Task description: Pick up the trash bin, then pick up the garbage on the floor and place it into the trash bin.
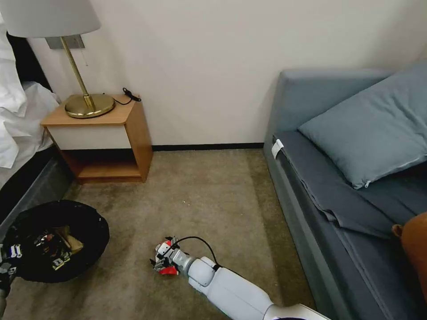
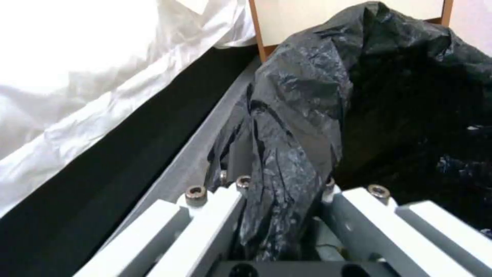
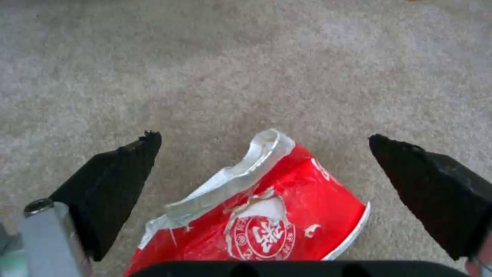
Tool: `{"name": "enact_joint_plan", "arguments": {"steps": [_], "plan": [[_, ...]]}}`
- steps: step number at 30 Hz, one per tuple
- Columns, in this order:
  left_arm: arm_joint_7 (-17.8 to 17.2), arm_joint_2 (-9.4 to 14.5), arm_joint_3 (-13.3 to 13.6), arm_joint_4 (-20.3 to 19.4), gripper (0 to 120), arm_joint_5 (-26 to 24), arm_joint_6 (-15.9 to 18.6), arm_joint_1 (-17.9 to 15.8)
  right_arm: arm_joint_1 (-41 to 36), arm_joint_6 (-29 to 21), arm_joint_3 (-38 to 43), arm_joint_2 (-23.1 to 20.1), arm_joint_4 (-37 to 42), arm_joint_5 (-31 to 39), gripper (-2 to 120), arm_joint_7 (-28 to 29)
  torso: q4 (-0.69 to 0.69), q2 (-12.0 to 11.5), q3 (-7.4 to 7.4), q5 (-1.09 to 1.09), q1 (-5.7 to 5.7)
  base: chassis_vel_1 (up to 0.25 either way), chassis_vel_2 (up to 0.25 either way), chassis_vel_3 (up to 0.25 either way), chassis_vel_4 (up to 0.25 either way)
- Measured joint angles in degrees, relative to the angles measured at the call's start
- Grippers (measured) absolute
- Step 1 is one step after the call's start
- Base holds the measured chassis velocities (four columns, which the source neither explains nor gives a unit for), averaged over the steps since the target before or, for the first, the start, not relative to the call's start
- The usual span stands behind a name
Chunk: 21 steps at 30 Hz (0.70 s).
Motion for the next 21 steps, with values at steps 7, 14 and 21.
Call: {"name": "enact_joint_plan", "arguments": {"steps": [7,14,21], "plan": [[0.0,0.0,-0.1,-0.2,4,0.0,0.0,0.2,-0.3,0.1,-0.2,0.0,-0.5,-0.5,100,-0.2,0.0,0.0,0.0,0.0,0.0,-0.005,0.017,0.005,-0.006],[0.0,-0.1,-0.5,-1.7,4,-0.1,0.0,1.4,-0.3,1.2,0.0,0.0,-2.6,-1.3,100,-1.1,0.0,0.0,0.0,0.0,0.0,0.0,0.0,0.0,0.0],[-6.4,0.6,-2.2,-9.0,4,-5.4,8.8,1.4,-0.2,2.4,-0.2,0.0,-5.4,-1.8,100,-1.9,0.03,0.0,0.0,-0.01,0.0,0.0,0.0,0.0,0.0]]}}
